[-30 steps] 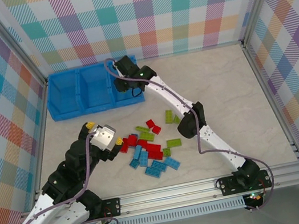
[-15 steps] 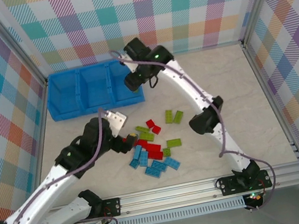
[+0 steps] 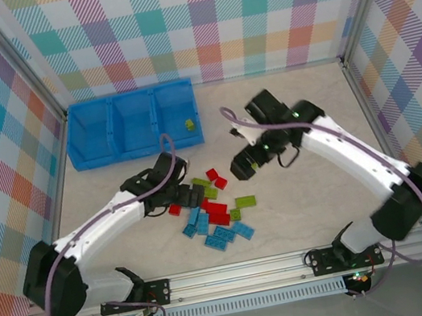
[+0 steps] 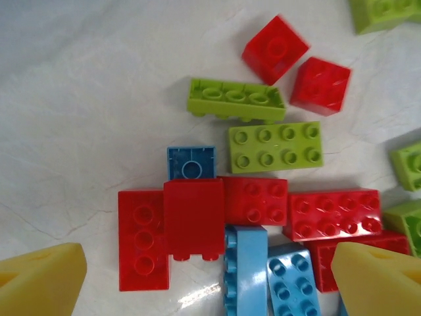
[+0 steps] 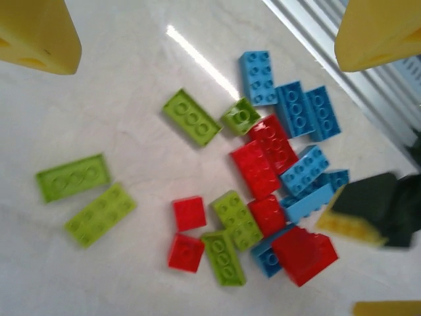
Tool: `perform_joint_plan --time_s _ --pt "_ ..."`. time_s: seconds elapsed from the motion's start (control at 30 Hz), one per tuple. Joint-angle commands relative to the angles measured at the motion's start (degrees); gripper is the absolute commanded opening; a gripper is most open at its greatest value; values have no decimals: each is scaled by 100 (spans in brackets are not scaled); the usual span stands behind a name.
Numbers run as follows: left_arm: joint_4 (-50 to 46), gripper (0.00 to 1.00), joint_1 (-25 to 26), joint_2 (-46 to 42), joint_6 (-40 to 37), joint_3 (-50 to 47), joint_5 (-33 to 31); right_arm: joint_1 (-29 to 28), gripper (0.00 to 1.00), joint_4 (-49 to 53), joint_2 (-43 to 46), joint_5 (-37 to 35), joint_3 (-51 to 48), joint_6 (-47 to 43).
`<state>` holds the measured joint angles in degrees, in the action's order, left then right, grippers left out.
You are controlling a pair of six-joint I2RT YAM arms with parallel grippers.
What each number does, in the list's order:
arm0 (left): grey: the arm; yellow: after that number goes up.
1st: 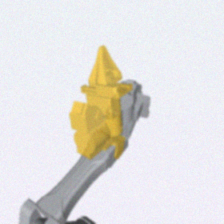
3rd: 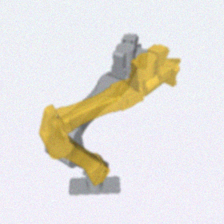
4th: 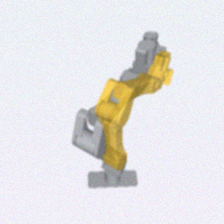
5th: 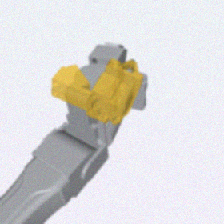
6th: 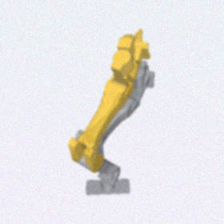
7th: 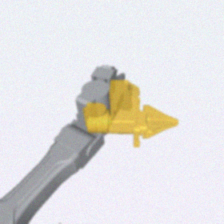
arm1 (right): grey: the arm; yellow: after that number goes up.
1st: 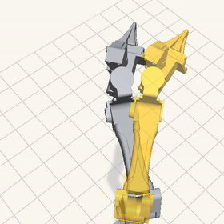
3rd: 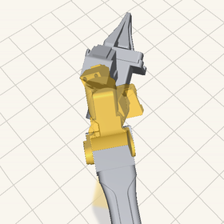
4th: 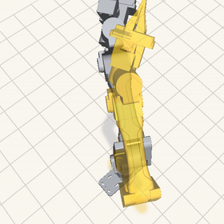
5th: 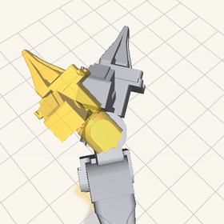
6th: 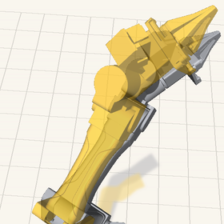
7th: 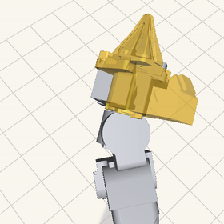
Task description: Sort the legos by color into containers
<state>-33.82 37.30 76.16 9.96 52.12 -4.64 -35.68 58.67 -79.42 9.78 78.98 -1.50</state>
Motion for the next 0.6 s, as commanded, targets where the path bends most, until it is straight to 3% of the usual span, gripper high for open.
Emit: perform_joint_plan --time_s 0.0,0.17,0.37,0.57 --pt "350 90 -199 235 209 -93 338 0 100 -635 717 485 -876 823" --pt "663 72 -276 756 116 -121 598 0 100 -838 1560 337 -1742 1182" --pt "812 56 -291 1181 112 -105 473 0 100 -527 1593 358 -1565 1253" --pt "926 28 -294 1076 165 -178 524 -9 100 -593 1545 406 -1515 1386"
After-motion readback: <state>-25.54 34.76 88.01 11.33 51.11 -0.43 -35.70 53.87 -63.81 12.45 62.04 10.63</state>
